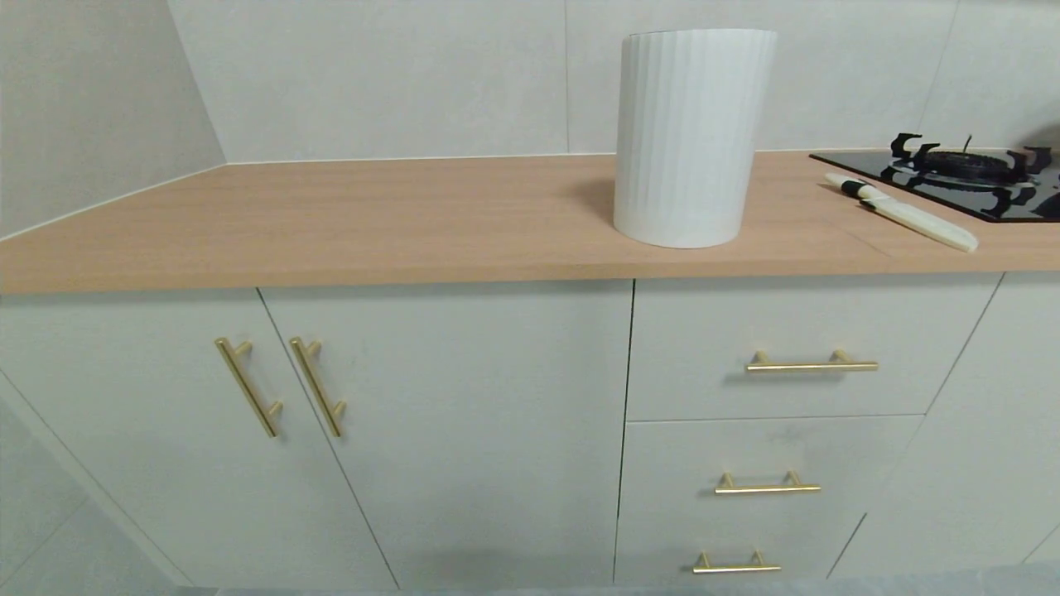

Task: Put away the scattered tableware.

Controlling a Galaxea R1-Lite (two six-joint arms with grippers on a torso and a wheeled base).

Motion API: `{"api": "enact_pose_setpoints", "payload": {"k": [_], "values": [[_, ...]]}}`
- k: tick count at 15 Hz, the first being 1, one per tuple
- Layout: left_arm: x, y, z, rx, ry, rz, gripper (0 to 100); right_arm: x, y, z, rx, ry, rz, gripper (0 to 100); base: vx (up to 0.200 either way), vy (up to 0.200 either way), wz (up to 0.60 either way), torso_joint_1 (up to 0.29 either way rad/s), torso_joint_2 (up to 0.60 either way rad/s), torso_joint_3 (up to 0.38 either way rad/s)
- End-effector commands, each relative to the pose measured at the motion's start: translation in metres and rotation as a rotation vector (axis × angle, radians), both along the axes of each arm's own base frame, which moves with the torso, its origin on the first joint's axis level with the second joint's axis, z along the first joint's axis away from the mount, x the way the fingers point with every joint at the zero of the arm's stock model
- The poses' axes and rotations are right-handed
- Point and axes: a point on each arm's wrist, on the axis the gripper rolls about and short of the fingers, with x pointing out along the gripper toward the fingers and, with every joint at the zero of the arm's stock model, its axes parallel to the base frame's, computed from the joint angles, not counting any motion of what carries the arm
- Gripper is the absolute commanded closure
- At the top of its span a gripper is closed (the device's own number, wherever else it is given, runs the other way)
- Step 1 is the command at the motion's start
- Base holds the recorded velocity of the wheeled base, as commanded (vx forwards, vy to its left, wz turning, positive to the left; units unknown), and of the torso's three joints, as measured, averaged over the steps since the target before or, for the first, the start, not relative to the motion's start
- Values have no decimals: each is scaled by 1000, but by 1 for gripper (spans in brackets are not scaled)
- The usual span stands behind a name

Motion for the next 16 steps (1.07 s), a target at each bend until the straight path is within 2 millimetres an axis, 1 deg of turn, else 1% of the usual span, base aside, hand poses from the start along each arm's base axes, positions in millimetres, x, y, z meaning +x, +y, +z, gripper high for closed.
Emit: {"api": "enact_pose_setpoints", "payload": {"k": [1, 3, 14, 16], "values": [[0, 0, 0, 0, 0, 0, 0, 0, 0, 0, 1, 2, 1, 0, 200, 0, 0, 2, 2, 2], [0, 0, 0, 0, 0, 0, 0, 0, 0, 0, 1, 2, 1, 0, 200, 0, 0, 5, 2, 2], [0, 0, 0, -2, 0, 0, 0, 0, 0, 0, 1, 2, 1, 0, 0, 0, 0, 0, 0, 0], [0, 0, 0, 0, 0, 0, 0, 0, 0, 0, 1, 2, 1, 0, 0, -200, 0, 0, 5, 0]]}}
